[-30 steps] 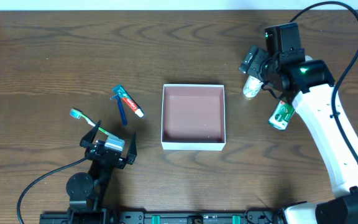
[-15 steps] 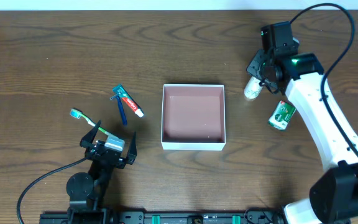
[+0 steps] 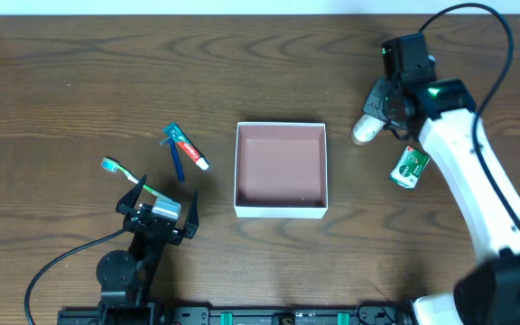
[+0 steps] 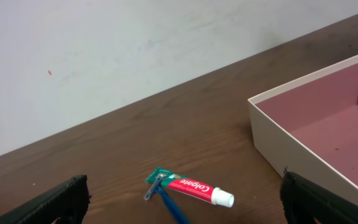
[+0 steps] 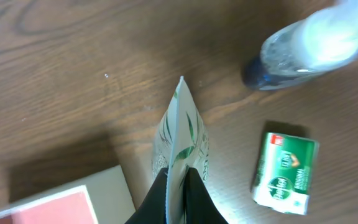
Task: Pack container
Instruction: 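Carry the Pantene tube over the box and lower it inside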
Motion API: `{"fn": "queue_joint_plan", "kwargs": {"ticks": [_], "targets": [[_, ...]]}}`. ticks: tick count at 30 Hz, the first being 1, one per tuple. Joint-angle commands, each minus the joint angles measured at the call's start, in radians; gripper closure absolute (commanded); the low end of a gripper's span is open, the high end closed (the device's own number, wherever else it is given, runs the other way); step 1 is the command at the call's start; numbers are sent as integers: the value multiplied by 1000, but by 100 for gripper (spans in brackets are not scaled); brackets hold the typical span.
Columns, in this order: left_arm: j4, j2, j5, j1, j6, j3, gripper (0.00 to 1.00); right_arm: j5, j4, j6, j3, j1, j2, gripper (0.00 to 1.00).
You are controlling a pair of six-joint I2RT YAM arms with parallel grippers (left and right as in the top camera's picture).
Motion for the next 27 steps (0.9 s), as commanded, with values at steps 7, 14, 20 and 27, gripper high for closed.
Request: {"fn": "queue_joint_plan", "kwargs": {"ticks": [7, 14, 20, 27], "targets": [[-33, 1, 6, 5, -5, -19, 2, -40, 39, -210, 18, 124, -360, 99], [-33, 1, 6, 5, -5, -19, 2, -14, 69, -238, 18, 344, -374, 99], [-33, 1, 6, 5, -5, -19, 2, 74, 89, -238, 18, 505, -267, 99], [-33, 1, 6, 5, -5, -19, 2, 73, 146, -224, 18, 599, -106, 99]]}}
